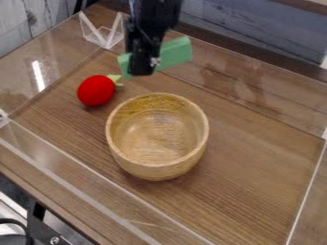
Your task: Put the green block in the brown bowl
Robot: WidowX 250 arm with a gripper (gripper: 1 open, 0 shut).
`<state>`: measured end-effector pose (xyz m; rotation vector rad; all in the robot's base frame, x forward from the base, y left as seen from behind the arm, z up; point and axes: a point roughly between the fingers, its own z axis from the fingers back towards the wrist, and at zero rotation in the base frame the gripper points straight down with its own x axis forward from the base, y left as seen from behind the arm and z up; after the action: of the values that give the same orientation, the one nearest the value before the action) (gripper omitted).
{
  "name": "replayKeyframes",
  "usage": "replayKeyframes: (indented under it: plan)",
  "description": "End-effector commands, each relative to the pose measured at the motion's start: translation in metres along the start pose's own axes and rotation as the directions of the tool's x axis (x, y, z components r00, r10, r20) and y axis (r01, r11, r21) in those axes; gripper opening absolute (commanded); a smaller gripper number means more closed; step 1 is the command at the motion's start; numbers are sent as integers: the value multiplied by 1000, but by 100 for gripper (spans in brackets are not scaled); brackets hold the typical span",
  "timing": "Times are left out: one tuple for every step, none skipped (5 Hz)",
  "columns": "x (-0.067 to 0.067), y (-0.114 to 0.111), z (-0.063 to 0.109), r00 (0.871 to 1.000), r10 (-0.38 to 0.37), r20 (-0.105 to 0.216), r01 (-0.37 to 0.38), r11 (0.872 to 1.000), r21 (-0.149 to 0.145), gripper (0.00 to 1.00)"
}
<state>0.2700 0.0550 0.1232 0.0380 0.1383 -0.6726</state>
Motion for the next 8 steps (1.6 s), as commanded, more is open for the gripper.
replayKeyframes:
  plan:
    - [-14,-4,20,996,73,47,-74,997,23,0]
    - [-19,-21,23,995,83,56,-84,996,14,0]
    - [-22,-39,27,993,93,68,-94,996,4,0]
    - [-25,-50,31,990,122,70,-122,992,-8,0]
    - [-28,-59,31,987,146,67,-144,989,-22,0]
    - [-31,-64,27,991,121,64,-119,992,-33,0]
    - [-32,-69,25,992,105,64,-102,994,-44,0]
    - [-24,-80,24,996,60,66,-57,997,-46,0]
